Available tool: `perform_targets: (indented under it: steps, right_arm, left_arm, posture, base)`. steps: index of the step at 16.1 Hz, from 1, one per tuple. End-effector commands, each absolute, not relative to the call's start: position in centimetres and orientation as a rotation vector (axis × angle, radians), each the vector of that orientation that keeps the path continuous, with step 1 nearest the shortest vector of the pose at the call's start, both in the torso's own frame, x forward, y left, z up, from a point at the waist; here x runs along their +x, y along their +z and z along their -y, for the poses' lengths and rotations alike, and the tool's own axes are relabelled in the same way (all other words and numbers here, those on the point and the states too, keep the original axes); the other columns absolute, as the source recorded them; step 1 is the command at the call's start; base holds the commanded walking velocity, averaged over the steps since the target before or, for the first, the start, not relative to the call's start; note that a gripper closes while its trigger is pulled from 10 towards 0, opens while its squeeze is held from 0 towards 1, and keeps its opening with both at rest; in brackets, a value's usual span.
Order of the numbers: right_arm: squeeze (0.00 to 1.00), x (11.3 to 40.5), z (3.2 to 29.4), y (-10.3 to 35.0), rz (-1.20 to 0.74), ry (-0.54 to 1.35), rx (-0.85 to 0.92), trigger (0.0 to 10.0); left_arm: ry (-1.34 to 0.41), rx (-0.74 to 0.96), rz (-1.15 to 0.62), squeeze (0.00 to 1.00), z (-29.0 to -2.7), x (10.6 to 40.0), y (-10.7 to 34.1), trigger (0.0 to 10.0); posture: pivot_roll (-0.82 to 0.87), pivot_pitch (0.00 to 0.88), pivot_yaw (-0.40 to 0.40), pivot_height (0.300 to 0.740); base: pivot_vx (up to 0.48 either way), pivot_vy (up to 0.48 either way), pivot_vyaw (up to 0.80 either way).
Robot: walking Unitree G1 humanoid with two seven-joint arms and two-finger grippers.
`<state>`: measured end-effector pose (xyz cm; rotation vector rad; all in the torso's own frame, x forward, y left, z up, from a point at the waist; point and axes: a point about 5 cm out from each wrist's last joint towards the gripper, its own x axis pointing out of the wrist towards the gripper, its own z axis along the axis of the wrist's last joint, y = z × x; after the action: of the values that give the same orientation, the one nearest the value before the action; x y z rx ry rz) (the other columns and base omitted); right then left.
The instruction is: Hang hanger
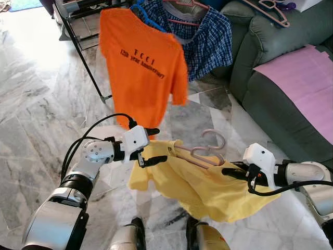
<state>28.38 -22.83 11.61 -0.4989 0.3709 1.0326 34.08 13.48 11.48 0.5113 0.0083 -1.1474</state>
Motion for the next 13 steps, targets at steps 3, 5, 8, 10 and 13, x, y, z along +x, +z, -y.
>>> perform_targets:
  steps: [3, 5, 8, 10, 13]
  right_arm:
    - [0.0, 28.3, 23.3, 11.8, -0.354, 1.012, -0.49, 0.0]
    - [0.0, 28.3, 23.3, 11.8, -0.354, 1.012, -0.49, 0.0]
    - [0.0, 29.0, 21.9, 9.9, -0.341, 0.861, -0.456, 0.0]
    - [0.0, 29.7, 20.6, 9.3, -0.309, 0.752, -0.414, 0.0]
    - [0.0, 30.0, 21.0, 9.7, -0.305, 0.742, -0.431, 0.0]
  left_arm:
    - [-1.151, 0.505, -0.022, 1.0, -13.6, 34.0, 11.2, 10.0]
    - [-1.151, 0.505, -0.022, 1.0, -13.6, 34.0, 11.2, 10.0]
    - [-0.613, 0.244, -0.045, 0.67, -17.5, 35.3, 10.4, 10.0]
    - [-0.321, 0.066, -0.095, 0.0, -19.2, 35.2, 9.0, 10.0]
    - [-0.49, 0.131, -0.085, 0.0, -17.7, 35.2, 9.3, 10.0]
  posture:
    - [-0.22, 0.221, 0.024, 0.74]
    - [-0.22, 0.221, 0.024, 0.74]
    - [-0.21, 0.168, 0.001, 0.74]
    - [-0.21, 0.168, 0.001, 0.74]
    - [-0.21, 0.166, 0.005, 0.74]
  base:
    - [0.0, 0.0, 0.0]
    - [0.0, 0.0, 0.0]
    - [0.0, 0.0, 0.0]
    - [0.0, 0.0, 0.0]
    - [0.0, 0.0, 0.0]
